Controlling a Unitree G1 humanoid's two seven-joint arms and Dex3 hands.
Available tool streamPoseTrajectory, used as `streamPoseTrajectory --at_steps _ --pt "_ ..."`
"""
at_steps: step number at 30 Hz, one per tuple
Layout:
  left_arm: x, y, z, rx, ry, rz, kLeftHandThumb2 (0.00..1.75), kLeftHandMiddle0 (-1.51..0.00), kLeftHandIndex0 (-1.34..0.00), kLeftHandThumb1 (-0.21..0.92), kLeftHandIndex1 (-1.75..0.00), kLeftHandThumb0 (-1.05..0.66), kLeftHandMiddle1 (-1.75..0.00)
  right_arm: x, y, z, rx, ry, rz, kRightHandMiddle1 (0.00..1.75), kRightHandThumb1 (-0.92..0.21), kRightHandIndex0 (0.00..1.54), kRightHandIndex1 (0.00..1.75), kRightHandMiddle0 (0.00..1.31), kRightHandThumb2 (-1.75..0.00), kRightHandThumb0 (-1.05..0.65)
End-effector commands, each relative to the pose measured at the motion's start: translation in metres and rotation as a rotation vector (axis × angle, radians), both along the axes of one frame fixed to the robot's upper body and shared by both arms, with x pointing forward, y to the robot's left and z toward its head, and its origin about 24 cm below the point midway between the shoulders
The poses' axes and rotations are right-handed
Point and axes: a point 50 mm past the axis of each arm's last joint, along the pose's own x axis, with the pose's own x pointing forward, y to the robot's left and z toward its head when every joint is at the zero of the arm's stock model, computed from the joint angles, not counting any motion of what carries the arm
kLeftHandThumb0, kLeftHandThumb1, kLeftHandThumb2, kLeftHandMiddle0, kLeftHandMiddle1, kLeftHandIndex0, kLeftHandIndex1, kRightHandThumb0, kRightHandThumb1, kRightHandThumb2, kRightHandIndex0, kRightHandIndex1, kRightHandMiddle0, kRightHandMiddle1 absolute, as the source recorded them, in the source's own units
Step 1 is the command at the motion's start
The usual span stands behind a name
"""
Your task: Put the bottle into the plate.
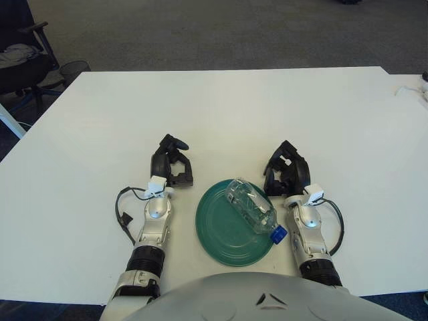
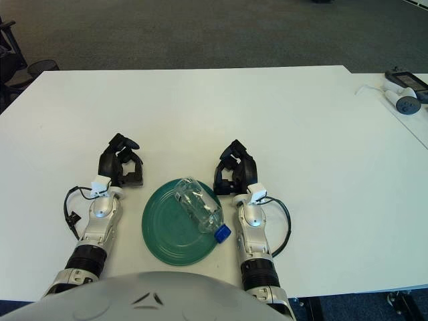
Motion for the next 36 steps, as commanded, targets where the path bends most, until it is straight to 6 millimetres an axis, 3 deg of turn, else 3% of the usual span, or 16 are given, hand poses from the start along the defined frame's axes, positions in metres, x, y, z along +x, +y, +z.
streamPoseTrajectory --at_steps 1,24,36 --pt "-0.027 -0.002 -0.029 -0.039 0.132 0.041 1.75 -0.88 -0.68 -0.06 -1.74 0.00 -1.75 -0.026 -0.005 -0.032 0.027 0.166 -0.035 1.75 0.04 0.91 1.65 0.65 -1.69 0.00" --pt "-0.030 -0.005 -0.022 0.037 0.099 0.118 1.75 -0.91 -0.70 -0.08 -1.75 0.00 -1.68 -0.024 -0.005 -0.030 0.027 0.151 -0.042 1.75 0.05 0.91 1.65 0.66 -1.70 0.00" --pt "-0.031 -0.008 -0.018 0.091 0.061 0.126 1.75 -0.88 -0.69 -0.07 -1.75 0.00 -1.73 -0.021 -0.007 -0.028 0.019 0.143 -0.078 1.75 0.08 0.94 1.62 0.68 -1.72 0.00"
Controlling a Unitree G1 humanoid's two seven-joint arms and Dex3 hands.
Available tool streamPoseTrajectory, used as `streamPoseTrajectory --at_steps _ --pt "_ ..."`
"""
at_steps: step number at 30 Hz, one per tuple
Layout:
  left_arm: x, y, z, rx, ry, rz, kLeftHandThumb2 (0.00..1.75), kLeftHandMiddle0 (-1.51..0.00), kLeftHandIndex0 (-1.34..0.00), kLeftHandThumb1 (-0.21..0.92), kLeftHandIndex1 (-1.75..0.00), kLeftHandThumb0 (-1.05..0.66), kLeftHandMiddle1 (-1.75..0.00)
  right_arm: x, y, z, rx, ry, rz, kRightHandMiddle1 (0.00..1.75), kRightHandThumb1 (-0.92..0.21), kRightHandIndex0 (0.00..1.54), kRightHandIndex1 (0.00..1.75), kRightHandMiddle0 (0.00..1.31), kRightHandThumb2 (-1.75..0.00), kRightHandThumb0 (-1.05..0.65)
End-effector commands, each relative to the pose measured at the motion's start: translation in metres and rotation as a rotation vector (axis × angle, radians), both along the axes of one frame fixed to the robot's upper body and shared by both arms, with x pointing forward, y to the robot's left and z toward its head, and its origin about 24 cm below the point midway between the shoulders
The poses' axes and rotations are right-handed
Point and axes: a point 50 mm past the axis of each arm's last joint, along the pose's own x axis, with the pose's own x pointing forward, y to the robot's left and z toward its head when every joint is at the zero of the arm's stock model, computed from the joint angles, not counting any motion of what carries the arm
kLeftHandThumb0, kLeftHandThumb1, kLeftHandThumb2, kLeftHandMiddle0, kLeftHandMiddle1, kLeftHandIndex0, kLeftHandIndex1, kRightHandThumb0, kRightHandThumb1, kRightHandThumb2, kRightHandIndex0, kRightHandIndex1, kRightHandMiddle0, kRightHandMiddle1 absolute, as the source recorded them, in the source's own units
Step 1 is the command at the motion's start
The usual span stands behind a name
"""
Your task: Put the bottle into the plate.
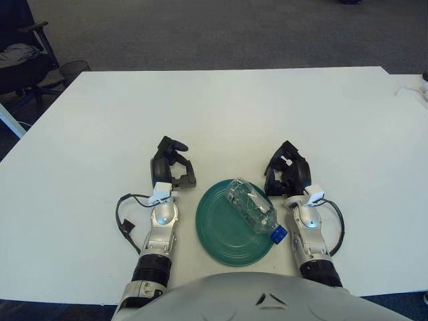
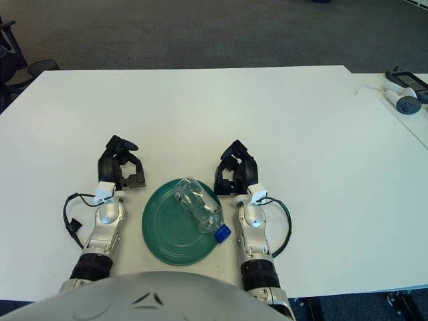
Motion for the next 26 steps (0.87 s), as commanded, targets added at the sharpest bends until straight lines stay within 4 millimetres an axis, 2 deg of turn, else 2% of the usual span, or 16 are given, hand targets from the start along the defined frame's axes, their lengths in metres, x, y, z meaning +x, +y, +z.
streamPoseTrajectory --at_steps 1,26 --pt "-0.021 0.002 -0.027 0.032 0.118 0.009 1.75 -0.88 -0.69 -0.07 -1.74 0.00 -1.74 -0.020 -0.005 -0.028 0.026 0.139 -0.048 1.75 0.08 0.94 1.62 0.68 -1.72 0.00" --pt "-0.024 0.003 -0.026 0.029 0.168 0.006 1.75 -0.87 -0.70 -0.07 -1.73 0.00 -1.75 -0.014 -0.016 -0.024 0.042 0.140 -0.146 1.75 0.06 0.93 1.63 0.67 -1.71 0.00"
